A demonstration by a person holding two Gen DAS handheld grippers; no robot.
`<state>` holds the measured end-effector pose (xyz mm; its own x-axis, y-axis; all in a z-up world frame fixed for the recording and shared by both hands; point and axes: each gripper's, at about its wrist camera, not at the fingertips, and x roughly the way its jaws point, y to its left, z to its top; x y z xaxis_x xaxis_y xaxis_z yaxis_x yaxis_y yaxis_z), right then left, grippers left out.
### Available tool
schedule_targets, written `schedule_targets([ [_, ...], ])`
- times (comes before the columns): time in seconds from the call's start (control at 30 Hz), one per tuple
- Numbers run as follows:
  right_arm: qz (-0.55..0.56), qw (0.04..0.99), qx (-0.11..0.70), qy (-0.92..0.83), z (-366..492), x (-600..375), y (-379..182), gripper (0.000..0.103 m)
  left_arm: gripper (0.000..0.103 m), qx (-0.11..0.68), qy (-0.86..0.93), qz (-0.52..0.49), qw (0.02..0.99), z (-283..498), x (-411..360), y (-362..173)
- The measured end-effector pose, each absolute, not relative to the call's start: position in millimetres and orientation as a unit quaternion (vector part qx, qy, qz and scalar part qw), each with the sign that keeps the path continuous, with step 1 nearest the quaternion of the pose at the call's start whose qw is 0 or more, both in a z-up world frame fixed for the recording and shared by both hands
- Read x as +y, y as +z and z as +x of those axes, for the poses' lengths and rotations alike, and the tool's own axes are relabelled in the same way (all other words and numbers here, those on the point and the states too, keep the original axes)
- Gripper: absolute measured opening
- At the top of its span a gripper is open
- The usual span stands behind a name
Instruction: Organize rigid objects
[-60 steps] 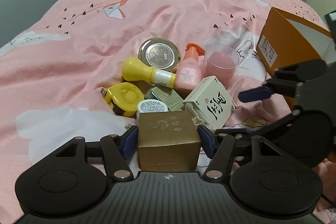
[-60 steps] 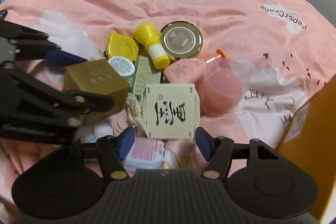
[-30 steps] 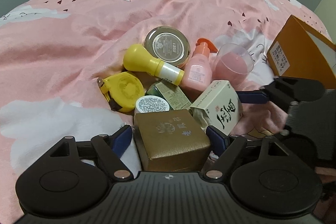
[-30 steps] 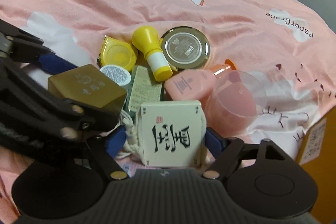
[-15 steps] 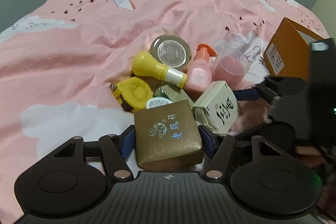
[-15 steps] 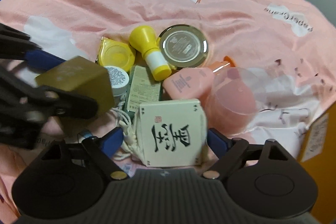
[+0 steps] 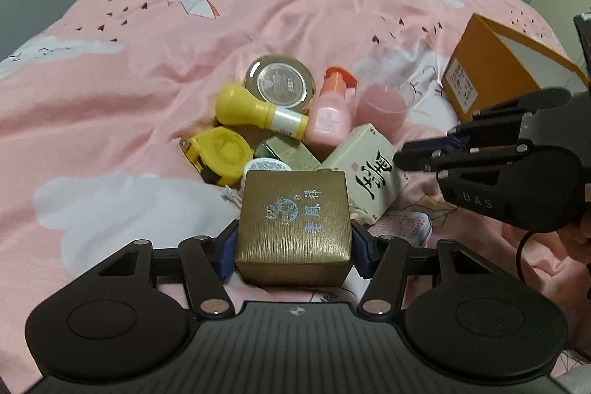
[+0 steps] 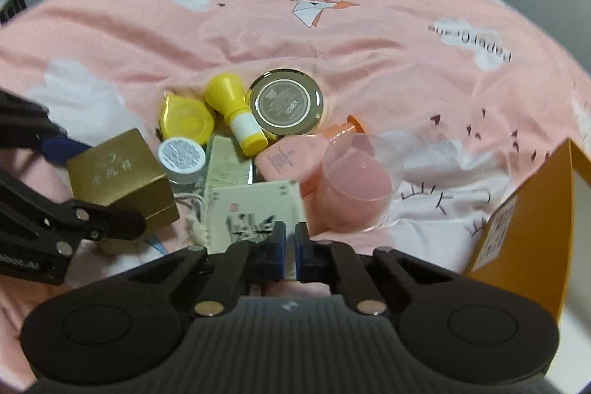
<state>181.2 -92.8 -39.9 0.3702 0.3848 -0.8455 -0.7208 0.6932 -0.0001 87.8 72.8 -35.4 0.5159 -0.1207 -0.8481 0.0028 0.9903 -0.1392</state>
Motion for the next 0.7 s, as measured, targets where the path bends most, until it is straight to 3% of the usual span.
schedule_targets([
  [0.1,-0.180,0.800,0.455,0.346,180,-91,-44,0.022,0.067,0.468,-0.032,-0.053,0.882,86,72,-30],
  [0.13,-0.187,0.802,0.453,0.342,177,-88,-47,0.045,0.067,0.457,-0.029,-0.046,0.888,85,71,-27],
  [0.17,-0.191,0.806,0.450,0.335,175,-84,-50,0.056,0.067,0.446,-0.025,-0.042,0.894,85,70,-24],
  [0.3,-0.133,0.814,0.492,0.280,176,-84,-55,0.063,0.067,0.416,-0.017,-0.034,0.909,91,75,-19],
  [0.37,-0.077,0.809,0.522,0.258,179,-89,-61,0.072,0.067,0.424,-0.015,-0.037,0.905,97,78,-26],
  [0.5,0.014,0.789,0.568,0.233,185,-100,-78,0.073,0.067,0.439,-0.008,-0.048,0.897,100,87,-40],
  [0.63,0.143,0.778,0.577,0.202,197,-123,-86,0.084,0.067,0.436,-0.004,-0.065,0.897,98,94,-46],
  [0.7,0.175,0.773,0.581,0.185,203,-126,-89,0.084,0.067,0.433,-0.002,-0.063,0.899,101,93,-47],
])
